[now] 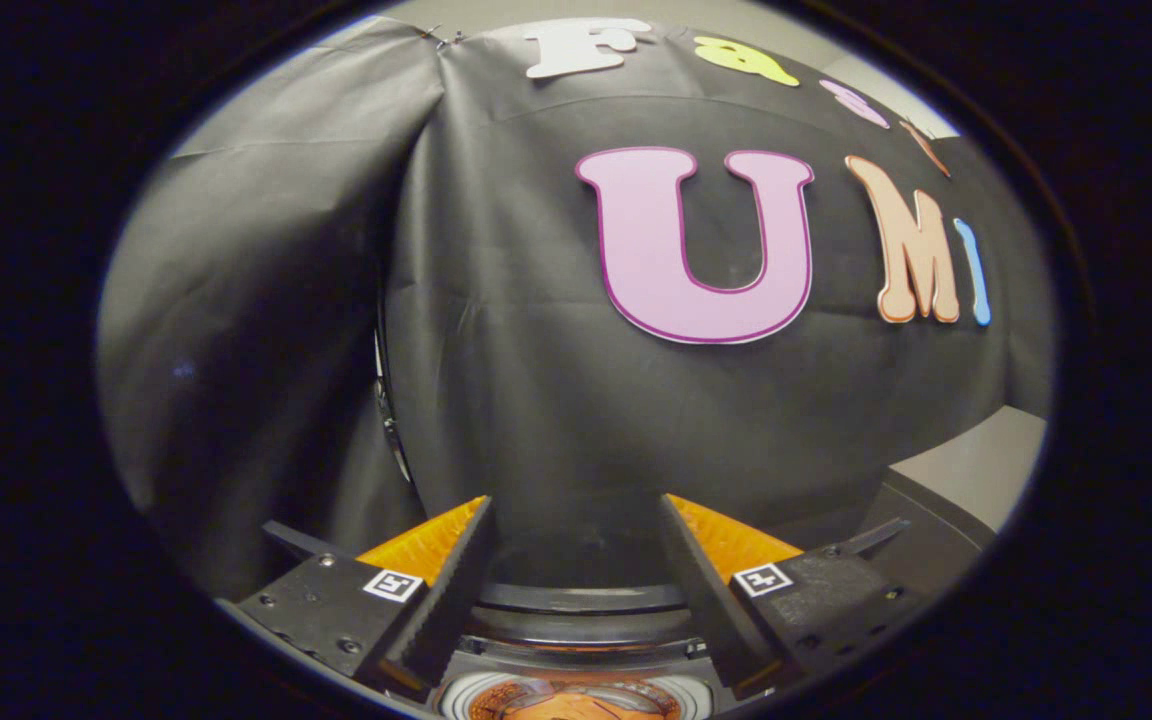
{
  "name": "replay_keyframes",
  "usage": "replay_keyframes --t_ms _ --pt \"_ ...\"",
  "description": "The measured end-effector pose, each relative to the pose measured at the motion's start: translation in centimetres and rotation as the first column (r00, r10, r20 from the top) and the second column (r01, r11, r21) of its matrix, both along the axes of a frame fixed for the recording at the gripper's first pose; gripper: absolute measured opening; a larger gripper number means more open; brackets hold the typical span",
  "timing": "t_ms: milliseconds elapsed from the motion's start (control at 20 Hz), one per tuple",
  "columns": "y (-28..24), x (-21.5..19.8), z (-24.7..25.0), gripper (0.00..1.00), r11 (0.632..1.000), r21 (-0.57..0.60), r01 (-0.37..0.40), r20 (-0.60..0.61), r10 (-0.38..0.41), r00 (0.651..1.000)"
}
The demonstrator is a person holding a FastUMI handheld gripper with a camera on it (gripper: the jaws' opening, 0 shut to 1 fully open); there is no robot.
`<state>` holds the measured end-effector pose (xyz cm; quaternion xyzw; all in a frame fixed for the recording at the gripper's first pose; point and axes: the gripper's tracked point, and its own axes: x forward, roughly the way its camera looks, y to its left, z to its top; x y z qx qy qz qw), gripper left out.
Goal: Put the clothes into the washing machine and then close the washing machine lid.
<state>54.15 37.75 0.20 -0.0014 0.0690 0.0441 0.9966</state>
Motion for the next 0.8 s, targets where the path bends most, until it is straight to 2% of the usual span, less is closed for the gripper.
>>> replay_keyframes --t_ms 800 --pt "-0.1 -3.4 -0.7 0.98 1.0 0.003 0.01 0.065 -0.01 0.998"
